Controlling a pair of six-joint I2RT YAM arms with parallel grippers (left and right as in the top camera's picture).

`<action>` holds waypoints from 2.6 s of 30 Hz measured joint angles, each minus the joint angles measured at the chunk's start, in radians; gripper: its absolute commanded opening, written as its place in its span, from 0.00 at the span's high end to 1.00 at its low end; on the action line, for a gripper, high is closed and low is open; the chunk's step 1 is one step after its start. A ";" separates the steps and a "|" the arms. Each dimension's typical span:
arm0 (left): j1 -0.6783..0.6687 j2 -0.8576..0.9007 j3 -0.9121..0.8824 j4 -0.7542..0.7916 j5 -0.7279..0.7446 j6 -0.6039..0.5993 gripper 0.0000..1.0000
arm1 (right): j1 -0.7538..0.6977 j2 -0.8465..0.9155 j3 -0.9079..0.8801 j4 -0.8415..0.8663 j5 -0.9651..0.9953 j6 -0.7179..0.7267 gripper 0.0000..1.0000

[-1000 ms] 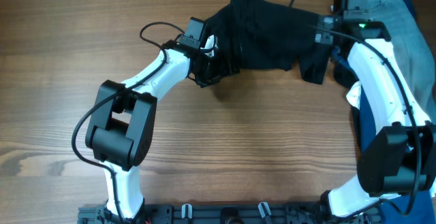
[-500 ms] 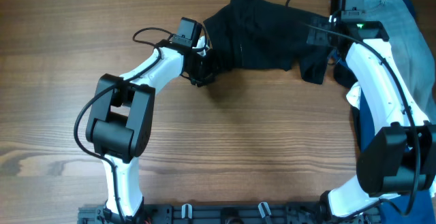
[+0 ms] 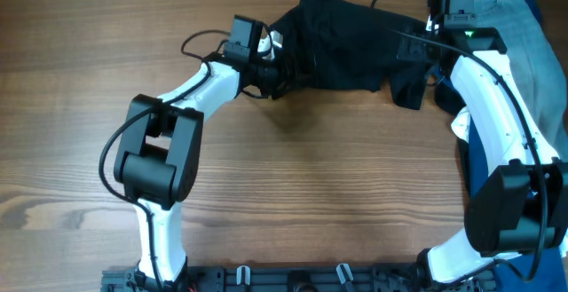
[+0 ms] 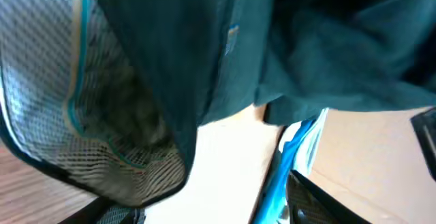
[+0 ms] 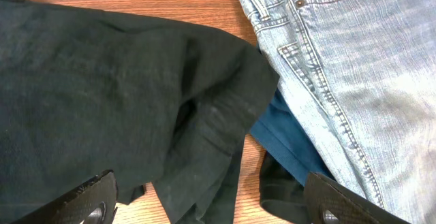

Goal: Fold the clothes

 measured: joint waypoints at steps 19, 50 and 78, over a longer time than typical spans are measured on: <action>0.115 0.046 0.001 -0.145 0.042 -0.084 0.44 | 0.000 0.000 0.000 -0.007 -0.008 0.000 0.10; 0.076 0.177 0.049 0.058 0.129 -0.063 0.96 | 0.097 0.000 0.000 -0.006 -0.015 -0.032 0.36; 0.002 -0.233 0.050 -0.123 -0.403 0.287 0.96 | 0.097 0.000 0.000 0.025 -0.034 -0.054 0.32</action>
